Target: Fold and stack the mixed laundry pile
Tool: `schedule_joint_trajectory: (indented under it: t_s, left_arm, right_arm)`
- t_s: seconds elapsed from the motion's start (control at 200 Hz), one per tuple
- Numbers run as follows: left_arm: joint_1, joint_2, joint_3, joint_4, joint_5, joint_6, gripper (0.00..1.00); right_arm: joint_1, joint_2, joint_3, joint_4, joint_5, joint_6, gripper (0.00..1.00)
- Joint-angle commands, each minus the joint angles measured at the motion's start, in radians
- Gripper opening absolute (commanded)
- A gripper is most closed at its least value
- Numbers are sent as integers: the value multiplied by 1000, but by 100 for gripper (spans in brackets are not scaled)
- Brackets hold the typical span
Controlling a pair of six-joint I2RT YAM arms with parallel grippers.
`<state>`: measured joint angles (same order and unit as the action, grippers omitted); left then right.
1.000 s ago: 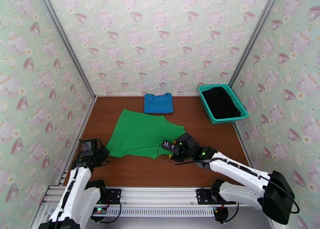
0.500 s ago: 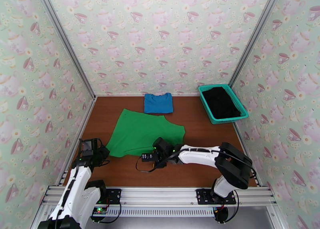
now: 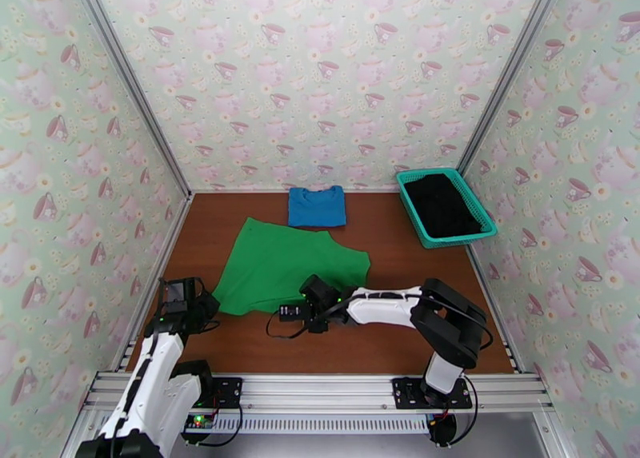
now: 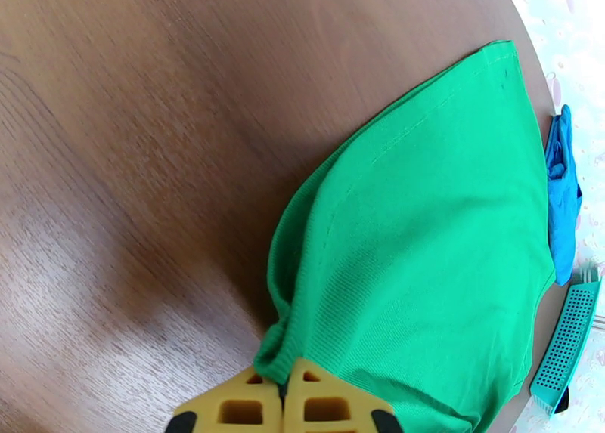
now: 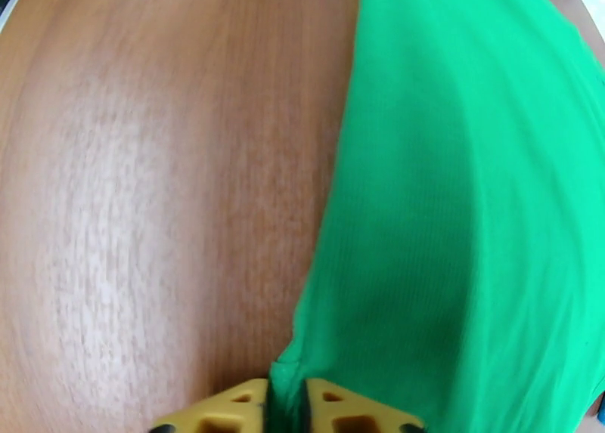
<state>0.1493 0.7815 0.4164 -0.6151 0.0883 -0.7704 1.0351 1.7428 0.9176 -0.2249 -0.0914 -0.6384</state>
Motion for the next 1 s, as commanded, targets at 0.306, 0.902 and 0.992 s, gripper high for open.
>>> schedule_joint_trajectory:
  t_s: [0.306, 0.902, 0.992]
  left_arm:
    - [6, -164, -40, -135, -2, -39, 0]
    - [2, -19, 54, -131, 14, -51, 0]
    - [2, 28, 87, -117, 19, -40, 0]
  right_arm:
    - [197, -131, -121, -100, 9, 144, 0]
    - [186, -245, -138, -38, 177, 366, 0]
    - [170, -251, -141, -39, 162, 374, 0]
